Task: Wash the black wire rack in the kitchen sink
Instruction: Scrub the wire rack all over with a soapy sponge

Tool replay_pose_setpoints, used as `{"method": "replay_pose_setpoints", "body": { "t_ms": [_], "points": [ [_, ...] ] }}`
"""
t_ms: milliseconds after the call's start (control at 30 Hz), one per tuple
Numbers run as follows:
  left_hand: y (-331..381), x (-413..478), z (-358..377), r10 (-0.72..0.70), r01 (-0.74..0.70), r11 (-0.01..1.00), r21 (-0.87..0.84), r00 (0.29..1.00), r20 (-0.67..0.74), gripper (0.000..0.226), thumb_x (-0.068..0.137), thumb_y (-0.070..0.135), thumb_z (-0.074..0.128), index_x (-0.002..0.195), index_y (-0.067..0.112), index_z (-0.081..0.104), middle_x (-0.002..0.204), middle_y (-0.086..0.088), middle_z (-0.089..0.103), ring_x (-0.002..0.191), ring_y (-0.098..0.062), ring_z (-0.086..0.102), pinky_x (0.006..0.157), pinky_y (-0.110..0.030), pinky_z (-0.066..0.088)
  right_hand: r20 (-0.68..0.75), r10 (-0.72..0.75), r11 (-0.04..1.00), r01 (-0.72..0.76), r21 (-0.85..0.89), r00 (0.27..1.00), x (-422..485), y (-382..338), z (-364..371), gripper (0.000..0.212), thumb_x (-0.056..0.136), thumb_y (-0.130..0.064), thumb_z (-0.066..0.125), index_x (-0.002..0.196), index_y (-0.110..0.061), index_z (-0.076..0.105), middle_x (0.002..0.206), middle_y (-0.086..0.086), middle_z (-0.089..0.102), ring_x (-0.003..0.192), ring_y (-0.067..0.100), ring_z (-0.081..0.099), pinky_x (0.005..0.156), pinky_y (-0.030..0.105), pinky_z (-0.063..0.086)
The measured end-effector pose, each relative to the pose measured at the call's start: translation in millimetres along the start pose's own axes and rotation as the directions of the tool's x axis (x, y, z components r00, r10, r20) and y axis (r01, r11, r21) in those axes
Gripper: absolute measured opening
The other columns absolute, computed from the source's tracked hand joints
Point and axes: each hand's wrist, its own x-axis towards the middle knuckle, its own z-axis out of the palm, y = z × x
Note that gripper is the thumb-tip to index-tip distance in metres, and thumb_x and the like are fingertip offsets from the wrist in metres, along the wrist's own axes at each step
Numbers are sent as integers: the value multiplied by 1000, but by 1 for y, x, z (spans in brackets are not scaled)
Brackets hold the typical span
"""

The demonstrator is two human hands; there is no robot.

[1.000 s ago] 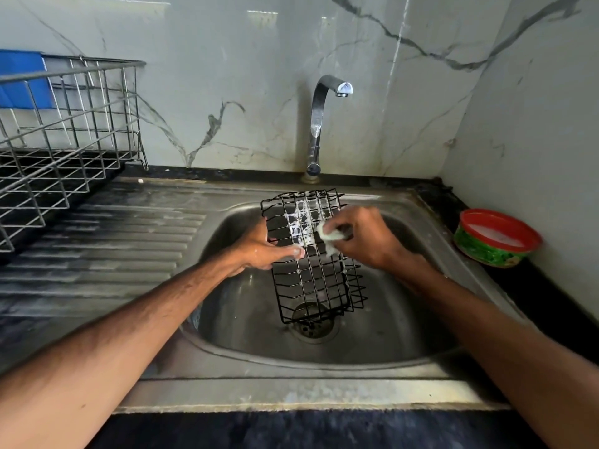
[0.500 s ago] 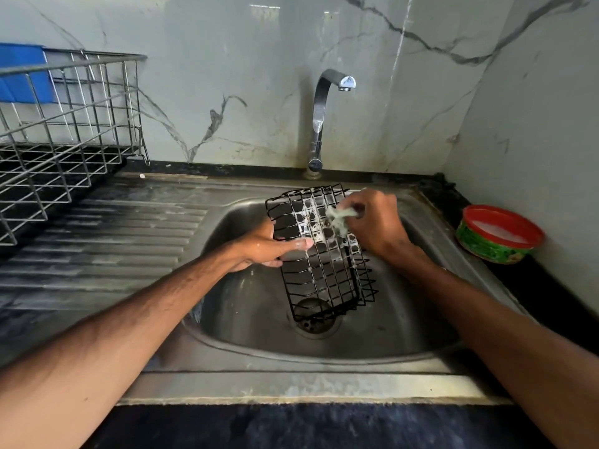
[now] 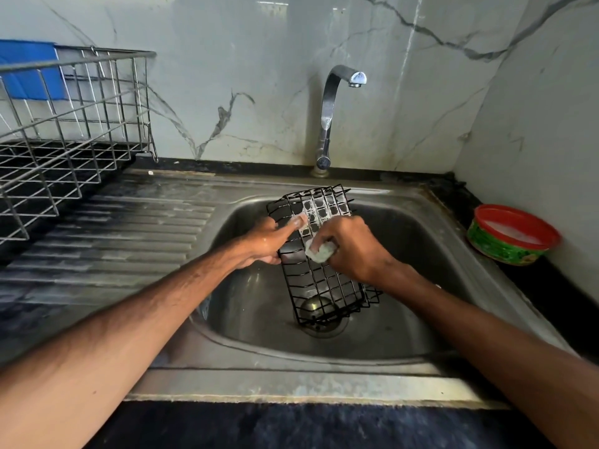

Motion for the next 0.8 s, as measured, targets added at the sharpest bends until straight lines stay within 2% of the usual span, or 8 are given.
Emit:
{"method": "replay_pose_setpoints", "body": {
  "t_ms": [67,233,400,467,533,633,733,800],
  "points": [
    [0,0,-1,16,-16,1000,2,1000,24,51,93,64,59,92,15,47,76,9,26,74,-21,53,89,-45,62,19,-4,1000,3,18,1000,2,2,-4,31,73,6,80,94,-16,78,103,0,73,81,2,61,60,4,42],
    [0,1,3,59,-59,998,-3,998,-25,89,93,64,58,149,-1,33,80,4,44,81,-24,72,92,-45,61,-161,132,985,-111,132,978,5,17,-20,23,81,2,75,100,-12,74,100,0,71,76,-2,63,60,8,51],
    [-3,5,1,69,-69,997,24,997,-15,95,90,68,57,148,-4,36,98,-5,53,89,-29,76,90,-44,62,-254,240,971,-231,65,937,7,38,-32,33,81,9,72,109,-8,73,108,6,73,76,4,60,58,-2,42],
    [-2,3,1,75,-74,996,50,997,-20,84,93,66,55,140,-2,43,95,-6,52,88,-30,75,89,-43,62,-226,219,976,-216,41,949,6,37,-29,33,82,7,73,111,-7,72,110,9,73,78,5,61,60,-3,42],
    [-2,0,2,83,-81,994,79,996,-26,59,95,64,53,112,8,53,81,-1,47,84,-31,75,93,-44,60,-202,192,981,-187,43,961,4,27,-23,33,81,4,75,112,-7,72,113,10,72,80,8,64,60,1,46],
    [0,-4,4,119,-109,985,135,991,-64,50,98,62,48,88,13,50,58,4,30,57,-20,65,95,-40,59,-151,124,991,-117,58,981,2,3,-6,32,77,-2,81,108,-11,75,106,7,74,80,8,66,63,11,55],
    [0,-6,2,180,-155,964,216,979,-99,61,95,69,44,69,13,46,50,0,27,51,-24,51,68,-32,61,-3,7,1000,-6,16,1000,0,-17,14,31,73,1,81,100,-14,78,99,4,76,80,9,68,69,14,56],
    [0,-7,0,212,-184,951,248,973,-89,67,84,78,40,64,14,42,48,-3,29,39,-19,37,45,-20,44,71,-40,999,42,-22,997,-1,-20,18,27,73,-2,83,96,-15,79,95,3,77,77,9,69,68,14,55]
  ]
}}
